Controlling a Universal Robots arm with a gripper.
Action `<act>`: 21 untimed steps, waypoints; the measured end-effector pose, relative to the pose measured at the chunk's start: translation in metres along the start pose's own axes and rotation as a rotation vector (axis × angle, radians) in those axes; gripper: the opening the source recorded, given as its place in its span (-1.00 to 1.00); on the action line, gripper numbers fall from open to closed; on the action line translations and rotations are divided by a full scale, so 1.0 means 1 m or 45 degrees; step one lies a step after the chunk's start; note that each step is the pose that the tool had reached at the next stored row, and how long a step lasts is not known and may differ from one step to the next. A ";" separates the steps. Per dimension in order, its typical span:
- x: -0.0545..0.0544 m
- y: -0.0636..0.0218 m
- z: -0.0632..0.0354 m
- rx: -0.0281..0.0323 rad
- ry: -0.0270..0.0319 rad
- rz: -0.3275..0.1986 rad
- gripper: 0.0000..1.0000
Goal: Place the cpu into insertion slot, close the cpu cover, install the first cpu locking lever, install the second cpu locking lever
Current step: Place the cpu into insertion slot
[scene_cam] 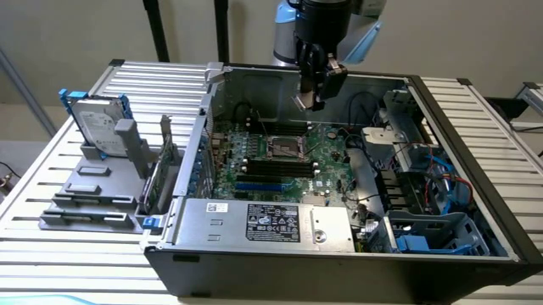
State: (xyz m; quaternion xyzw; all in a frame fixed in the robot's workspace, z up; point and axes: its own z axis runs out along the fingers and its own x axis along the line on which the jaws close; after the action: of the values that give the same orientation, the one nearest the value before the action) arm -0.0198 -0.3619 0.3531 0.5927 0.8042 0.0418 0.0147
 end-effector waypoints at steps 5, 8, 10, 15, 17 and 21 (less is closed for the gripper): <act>0.000 -0.0002 0.0018 0.0022 -0.0056 0.080 0.08; 0.000 -0.0004 0.0033 0.0046 -0.0081 0.123 0.08; 0.000 -0.0005 0.0043 0.0080 -0.0096 0.152 0.08; 0.001 -0.0009 0.0069 0.0162 -0.0128 0.214 0.08; 0.002 -0.0015 0.0080 0.0191 -0.0145 0.230 0.08; 0.005 -0.0041 0.0106 0.0238 -0.0160 0.250 0.08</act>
State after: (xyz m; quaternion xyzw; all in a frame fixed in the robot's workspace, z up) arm -0.0244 -0.3577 0.3424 0.6691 0.7424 0.0318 0.0101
